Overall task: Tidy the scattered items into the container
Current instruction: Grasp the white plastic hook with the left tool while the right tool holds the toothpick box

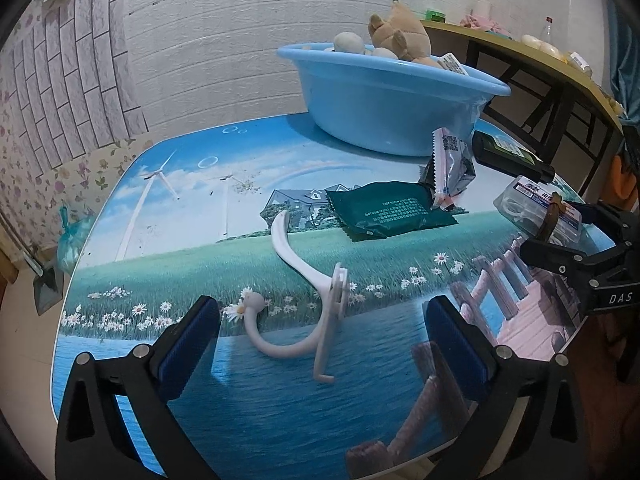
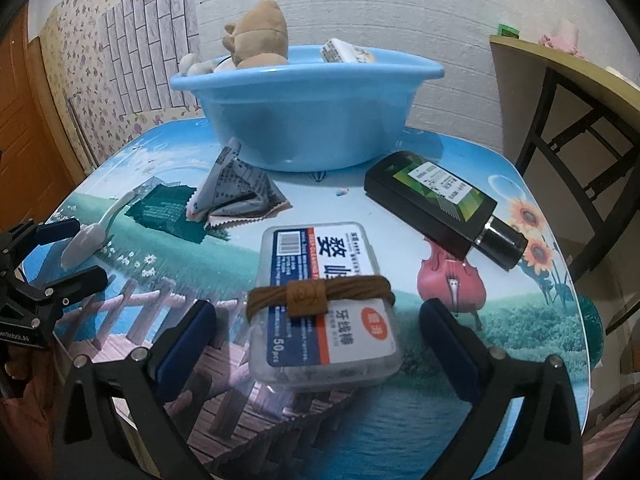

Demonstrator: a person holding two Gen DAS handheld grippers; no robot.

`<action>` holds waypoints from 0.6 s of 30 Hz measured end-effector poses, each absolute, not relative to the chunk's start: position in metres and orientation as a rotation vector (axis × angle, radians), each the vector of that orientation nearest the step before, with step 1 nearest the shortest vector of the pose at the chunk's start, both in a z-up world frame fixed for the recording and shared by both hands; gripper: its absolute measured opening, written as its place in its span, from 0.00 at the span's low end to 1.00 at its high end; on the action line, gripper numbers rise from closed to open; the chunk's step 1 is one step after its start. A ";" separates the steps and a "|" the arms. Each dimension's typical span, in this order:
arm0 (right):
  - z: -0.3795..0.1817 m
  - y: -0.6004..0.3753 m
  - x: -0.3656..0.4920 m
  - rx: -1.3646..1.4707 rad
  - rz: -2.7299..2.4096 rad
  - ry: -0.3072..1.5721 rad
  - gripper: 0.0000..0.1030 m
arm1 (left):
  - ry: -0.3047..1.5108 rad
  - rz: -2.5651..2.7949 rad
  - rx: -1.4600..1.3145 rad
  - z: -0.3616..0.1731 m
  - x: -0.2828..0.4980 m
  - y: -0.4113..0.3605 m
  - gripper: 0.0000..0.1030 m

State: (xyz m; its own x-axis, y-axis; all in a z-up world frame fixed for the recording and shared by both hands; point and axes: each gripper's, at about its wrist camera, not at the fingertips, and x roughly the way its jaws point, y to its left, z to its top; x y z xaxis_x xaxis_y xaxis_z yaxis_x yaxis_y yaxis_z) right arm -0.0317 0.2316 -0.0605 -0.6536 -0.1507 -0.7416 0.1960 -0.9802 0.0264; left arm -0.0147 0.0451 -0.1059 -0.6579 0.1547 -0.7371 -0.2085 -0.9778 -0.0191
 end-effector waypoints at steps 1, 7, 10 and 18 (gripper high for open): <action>-0.060 0.231 -0.031 1.201 -2.694 0.083 1.00 | 0.100 2.690 -1.188 -0.106 -0.015 0.045 1.00; -0.060 0.230 -0.031 1.185 -2.700 0.083 1.00 | 0.097 2.690 -1.184 -0.106 -0.014 0.045 1.00; -0.061 0.229 -0.030 1.181 -2.699 0.084 1.00 | 0.098 2.690 -1.185 -0.106 -0.014 0.045 1.00; -0.062 0.229 -0.029 1.178 -2.700 0.084 1.00 | 0.097 2.690 -1.184 -0.106 -0.014 0.045 1.00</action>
State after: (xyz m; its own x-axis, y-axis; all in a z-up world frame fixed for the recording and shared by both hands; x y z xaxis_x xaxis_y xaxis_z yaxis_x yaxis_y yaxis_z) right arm -0.0291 0.2293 -0.0616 -0.6644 -0.1547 -0.7312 0.1999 -0.9795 0.0255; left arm -0.0140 0.0448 -0.1061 -0.6588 0.1561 -0.7360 -0.2088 -0.9777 -0.0204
